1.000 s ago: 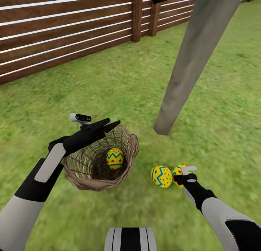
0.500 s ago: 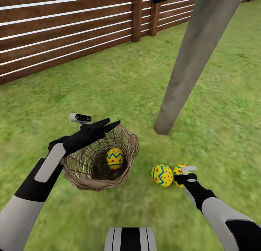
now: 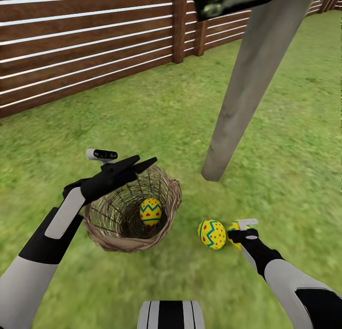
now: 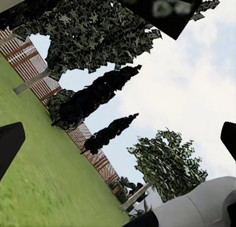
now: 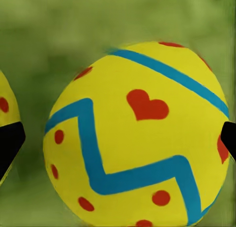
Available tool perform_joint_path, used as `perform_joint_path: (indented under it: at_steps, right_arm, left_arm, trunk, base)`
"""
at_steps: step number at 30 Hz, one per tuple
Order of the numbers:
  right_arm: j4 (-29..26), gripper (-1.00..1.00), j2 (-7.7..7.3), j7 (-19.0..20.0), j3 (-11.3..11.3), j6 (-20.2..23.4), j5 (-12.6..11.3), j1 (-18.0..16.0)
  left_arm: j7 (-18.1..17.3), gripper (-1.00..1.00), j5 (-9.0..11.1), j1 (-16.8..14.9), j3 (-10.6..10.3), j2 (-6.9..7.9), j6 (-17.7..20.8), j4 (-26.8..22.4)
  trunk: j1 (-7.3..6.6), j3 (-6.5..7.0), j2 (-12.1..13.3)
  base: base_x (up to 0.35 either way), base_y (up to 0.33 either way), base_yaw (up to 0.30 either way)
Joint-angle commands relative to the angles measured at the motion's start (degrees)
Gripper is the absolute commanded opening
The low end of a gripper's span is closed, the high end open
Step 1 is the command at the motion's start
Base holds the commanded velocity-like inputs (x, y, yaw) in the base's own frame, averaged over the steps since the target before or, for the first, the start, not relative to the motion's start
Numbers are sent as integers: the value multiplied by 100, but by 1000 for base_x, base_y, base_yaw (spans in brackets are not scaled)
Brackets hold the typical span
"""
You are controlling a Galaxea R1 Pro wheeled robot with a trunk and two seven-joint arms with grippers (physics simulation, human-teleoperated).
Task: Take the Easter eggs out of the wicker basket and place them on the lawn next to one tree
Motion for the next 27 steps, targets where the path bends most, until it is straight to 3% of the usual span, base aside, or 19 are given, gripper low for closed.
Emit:
perform_joint_path:
  at_steps: [1,15,19,25,27]
  right_arm:
    - [-11,100,-1,-21,25,49,58,0]
    - [-30,100,-18,-21,18,47,55,-5]
    - [-780,100,-20,-5,26,94,29,19]
    - [-1019,100,-27,19,27,126,23,27]
    - [-1079,100,27,84,20,191,-6,18]
  left_arm:
    - [4,100,40,-3,-10,5,33,2]
    - [3,100,40,-3,-12,5,38,2]
    - [10,100,40,-5,-17,-1,32,2]
    - [12,100,40,-5,-18,-4,31,2]
    - [2,100,-1,20,36,61,-7,67]
  trunk:
    - [-3,19,0]
    - [-39,330,19]
    - [-50,418,24]
    - [-65,551,32]
    - [-66,550,33]
  base:
    - [0,0,0]
    - [0,0,0]
    - [0,0,0]
    - [0,0,0]
    - [0,0,0]
